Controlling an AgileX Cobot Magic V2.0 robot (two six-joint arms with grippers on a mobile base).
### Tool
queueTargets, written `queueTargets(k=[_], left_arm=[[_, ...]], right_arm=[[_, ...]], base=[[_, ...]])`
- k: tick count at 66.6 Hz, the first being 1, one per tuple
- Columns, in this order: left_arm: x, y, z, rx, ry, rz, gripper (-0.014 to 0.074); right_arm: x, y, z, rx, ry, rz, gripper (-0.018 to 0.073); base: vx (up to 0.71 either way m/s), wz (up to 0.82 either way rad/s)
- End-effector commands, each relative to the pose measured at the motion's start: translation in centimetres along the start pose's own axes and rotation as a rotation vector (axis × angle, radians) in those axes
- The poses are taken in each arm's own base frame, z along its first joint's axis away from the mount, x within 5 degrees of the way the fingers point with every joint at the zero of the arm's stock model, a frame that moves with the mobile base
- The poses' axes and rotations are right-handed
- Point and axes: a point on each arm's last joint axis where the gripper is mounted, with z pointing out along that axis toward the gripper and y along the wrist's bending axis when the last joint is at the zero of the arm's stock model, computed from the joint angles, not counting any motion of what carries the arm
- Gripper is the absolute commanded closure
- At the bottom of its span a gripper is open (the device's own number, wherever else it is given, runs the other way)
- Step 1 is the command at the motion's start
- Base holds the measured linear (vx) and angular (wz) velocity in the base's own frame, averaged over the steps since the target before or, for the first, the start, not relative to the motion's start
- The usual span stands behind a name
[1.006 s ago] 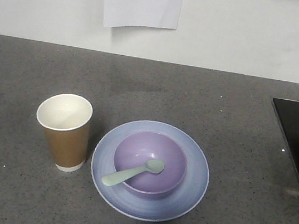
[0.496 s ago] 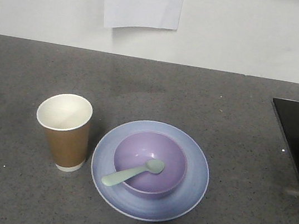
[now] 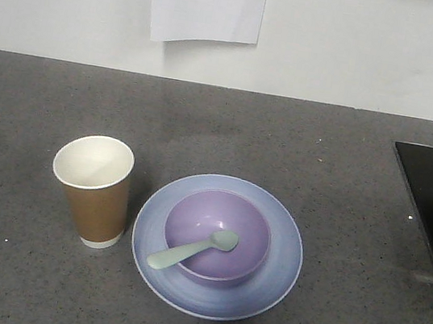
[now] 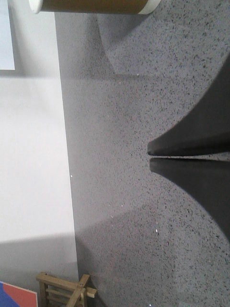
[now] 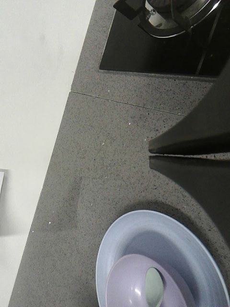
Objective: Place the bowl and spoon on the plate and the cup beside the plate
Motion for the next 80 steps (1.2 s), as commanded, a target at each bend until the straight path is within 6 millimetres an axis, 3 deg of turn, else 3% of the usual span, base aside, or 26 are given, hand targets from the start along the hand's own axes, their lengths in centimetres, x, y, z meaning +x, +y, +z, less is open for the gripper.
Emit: queueTargets(k=[1, 10, 17, 41, 54, 80], left_arm=[[-1.0, 0.1, -0.2, -0.01, -0.101, -0.012, 0.0604], [-1.0, 0.1, -0.2, -0.01, -0.101, -0.012, 0.0604], [-1.0, 0.1, -0.2, -0.01, -0.101, -0.012, 0.0604], [-1.0, 0.1, -0.2, -0.01, -0.101, -0.012, 0.0604], [-1.0, 0.1, -0.2, -0.01, -0.101, -0.012, 0.0604], [-1.0, 0.1, -0.2, -0.01, -0.101, -0.012, 0.0604]], right_arm=[[-1.2, -0.3, -0.2, 0.017, -0.077, -0.027, 0.0562], [-0.7, -0.4, 0.0, 0.043, -0.063, -0.077, 0.0562], [0.9, -0.4, 0.9, 0.058, -0.075, -0.066, 0.0562], [9.3, -0.7, -0.6, 0.151, -0.185, 0.178, 0.0562], [12.9, -0.5, -1.2, 0.232, -0.282, 0.261, 0.0562], [16.9, 0.2, -0.9, 0.254, -0.376, 0.331, 0.0562]], base=[[0.0, 0.0], [0.0, 0.0], [0.0, 0.0], [0.0, 0.0], [0.0, 0.0], [0.0, 0.0]])
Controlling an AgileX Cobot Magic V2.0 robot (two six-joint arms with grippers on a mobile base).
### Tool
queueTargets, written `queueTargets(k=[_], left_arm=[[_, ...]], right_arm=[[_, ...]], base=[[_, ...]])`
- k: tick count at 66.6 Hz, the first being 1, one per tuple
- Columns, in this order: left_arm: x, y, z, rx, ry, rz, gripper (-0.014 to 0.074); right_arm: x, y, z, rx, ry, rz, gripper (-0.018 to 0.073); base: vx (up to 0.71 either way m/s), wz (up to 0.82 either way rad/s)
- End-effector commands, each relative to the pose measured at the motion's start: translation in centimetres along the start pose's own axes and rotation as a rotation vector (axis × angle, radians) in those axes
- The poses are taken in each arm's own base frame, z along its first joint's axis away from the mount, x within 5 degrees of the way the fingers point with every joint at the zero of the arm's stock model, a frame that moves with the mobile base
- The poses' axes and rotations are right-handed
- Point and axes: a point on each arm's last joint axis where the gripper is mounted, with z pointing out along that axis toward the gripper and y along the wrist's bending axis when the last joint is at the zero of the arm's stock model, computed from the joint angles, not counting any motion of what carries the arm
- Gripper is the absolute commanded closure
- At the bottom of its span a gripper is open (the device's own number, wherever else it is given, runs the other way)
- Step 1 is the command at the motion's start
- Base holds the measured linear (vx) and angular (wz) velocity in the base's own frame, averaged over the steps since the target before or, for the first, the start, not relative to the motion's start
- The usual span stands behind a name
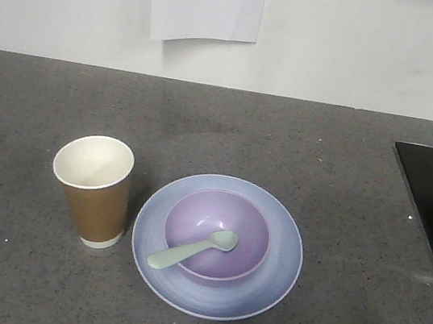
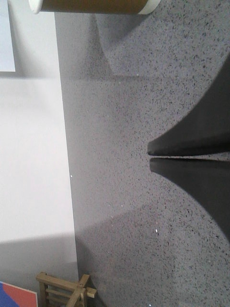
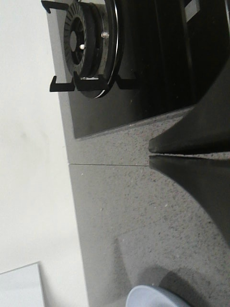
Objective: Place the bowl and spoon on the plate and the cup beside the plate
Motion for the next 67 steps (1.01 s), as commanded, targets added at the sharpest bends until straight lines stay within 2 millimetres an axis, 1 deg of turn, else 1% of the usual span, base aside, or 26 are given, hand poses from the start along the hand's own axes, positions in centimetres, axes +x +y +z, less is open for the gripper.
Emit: queueTargets(k=[1, 46, 67], left_arm=[[-1.03, 0.09, -0.21, -0.01, -0.101, -0.012, 0.0604], [-1.03, 0.09, -0.21, -0.01, -0.101, -0.012, 0.0604], [-1.03, 0.09, -0.21, -0.01, -0.101, -0.012, 0.0604]], right_arm=[[-0.58, 0.17, -0.13, -0.02, -0.083, -0.002, 0.0562], [-1.15, 0.34, -0.34, -0.037, -0.155, -0.031, 0.0562], [-1.16, 0.34, -0.35, -0.038, -0.156, -0.031, 0.0562]], base=[[0.0, 0.0], [0.0, 0.0], [0.0, 0.0]])
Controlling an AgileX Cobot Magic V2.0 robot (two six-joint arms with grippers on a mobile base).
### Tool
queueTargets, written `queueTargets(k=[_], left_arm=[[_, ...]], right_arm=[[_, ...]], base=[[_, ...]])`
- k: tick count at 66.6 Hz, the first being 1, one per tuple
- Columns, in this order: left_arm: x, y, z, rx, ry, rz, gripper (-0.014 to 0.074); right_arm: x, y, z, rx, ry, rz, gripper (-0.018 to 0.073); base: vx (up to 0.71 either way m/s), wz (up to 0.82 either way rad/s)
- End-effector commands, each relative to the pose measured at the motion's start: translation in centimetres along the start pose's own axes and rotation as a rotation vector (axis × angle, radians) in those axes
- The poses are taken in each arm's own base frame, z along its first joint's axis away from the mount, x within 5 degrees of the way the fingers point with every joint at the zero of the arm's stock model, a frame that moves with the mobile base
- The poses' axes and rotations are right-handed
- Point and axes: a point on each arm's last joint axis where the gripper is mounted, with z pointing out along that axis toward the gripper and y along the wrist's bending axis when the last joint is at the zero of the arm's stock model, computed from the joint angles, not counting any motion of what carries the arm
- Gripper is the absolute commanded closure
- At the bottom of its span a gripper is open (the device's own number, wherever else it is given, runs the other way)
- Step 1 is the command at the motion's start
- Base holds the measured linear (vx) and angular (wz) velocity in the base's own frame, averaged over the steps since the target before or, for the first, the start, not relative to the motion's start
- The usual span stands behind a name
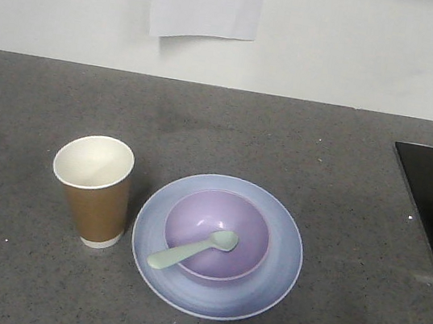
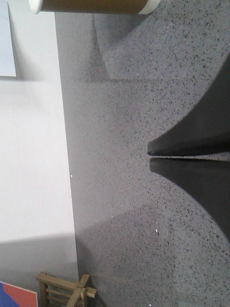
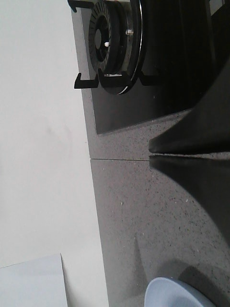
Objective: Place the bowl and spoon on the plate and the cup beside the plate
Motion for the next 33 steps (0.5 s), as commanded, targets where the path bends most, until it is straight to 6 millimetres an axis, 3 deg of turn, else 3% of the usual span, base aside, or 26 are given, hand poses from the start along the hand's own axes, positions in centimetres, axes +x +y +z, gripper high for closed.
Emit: queueTargets(k=[1, 33], left_arm=[[-1.03, 0.09, -0.21, -0.01, -0.101, -0.012, 0.0604], [-1.03, 0.09, -0.21, -0.01, -0.101, -0.012, 0.0604]], right_arm=[[-0.66, 0.2, -0.09, -0.021, -0.087, -0.017, 0.0562], [-0.66, 0.2, -0.09, -0.021, -0.087, -0.017, 0.0562]], base=[[0.0, 0.0], [0.0, 0.0]])
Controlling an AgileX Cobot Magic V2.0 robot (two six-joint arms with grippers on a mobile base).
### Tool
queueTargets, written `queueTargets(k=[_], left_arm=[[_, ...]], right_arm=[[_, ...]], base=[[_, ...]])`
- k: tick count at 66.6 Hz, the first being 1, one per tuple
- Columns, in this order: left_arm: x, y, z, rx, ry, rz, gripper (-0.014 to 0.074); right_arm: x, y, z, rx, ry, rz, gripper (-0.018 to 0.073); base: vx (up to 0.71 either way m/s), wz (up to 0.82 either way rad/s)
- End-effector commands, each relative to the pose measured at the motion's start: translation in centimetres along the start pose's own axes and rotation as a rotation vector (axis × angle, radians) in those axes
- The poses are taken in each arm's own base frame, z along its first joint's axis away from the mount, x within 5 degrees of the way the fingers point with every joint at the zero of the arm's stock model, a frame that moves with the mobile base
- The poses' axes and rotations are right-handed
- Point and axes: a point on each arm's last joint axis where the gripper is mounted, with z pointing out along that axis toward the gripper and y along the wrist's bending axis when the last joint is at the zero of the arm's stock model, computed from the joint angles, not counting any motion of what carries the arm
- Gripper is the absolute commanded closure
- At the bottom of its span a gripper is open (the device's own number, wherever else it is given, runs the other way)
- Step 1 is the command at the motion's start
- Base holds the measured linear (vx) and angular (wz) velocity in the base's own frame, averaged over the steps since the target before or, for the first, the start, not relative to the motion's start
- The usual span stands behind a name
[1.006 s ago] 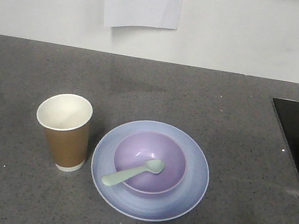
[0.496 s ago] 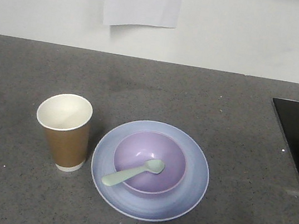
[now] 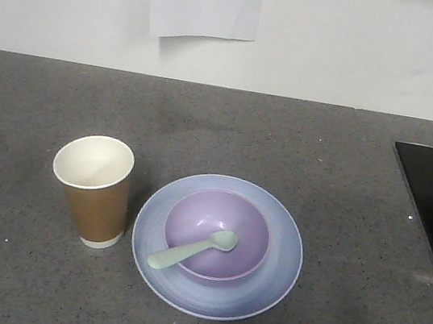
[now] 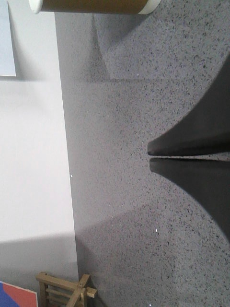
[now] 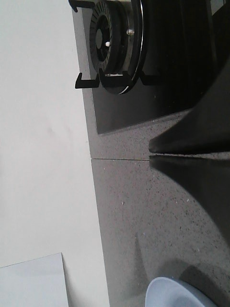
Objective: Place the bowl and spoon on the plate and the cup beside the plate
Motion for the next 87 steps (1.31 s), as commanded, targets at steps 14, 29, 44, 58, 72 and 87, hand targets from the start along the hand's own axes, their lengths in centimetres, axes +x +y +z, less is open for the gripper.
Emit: queueTargets(k=[14, 29, 44, 58, 72, 87], left_arm=[[-1.03, 0.09, -0.21, -0.01, -0.101, -0.012, 0.0604], [-1.03, 0.09, -0.21, -0.01, -0.101, -0.012, 0.0604], [-1.03, 0.09, -0.21, -0.01, -0.101, -0.012, 0.0604], [-1.03, 0.09, -0.21, -0.01, -0.101, -0.012, 0.0604], [-1.03, 0.09, -0.21, -0.01, -0.101, -0.012, 0.0604], [-1.03, 0.09, -0.21, -0.01, -0.101, -0.012, 0.0604]], right_arm=[[-0.63, 0.19, -0.09, -0.02, -0.083, -0.017, 0.0562], [-0.63, 0.19, -0.09, -0.02, -0.083, -0.017, 0.0562], [-0.63, 0.19, -0.09, -0.02, -0.083, -0.017, 0.0562], [-0.63, 0.19, -0.09, -0.02, -0.083, -0.017, 0.0562], [-0.63, 0.19, -0.09, -0.02, -0.083, -0.017, 0.0562], [-0.63, 0.19, -0.09, -0.02, -0.083, -0.017, 0.0562]], base=[[0.0, 0.0], [0.0, 0.0], [0.0, 0.0], [0.0, 0.0], [0.0, 0.0], [0.0, 0.0]])
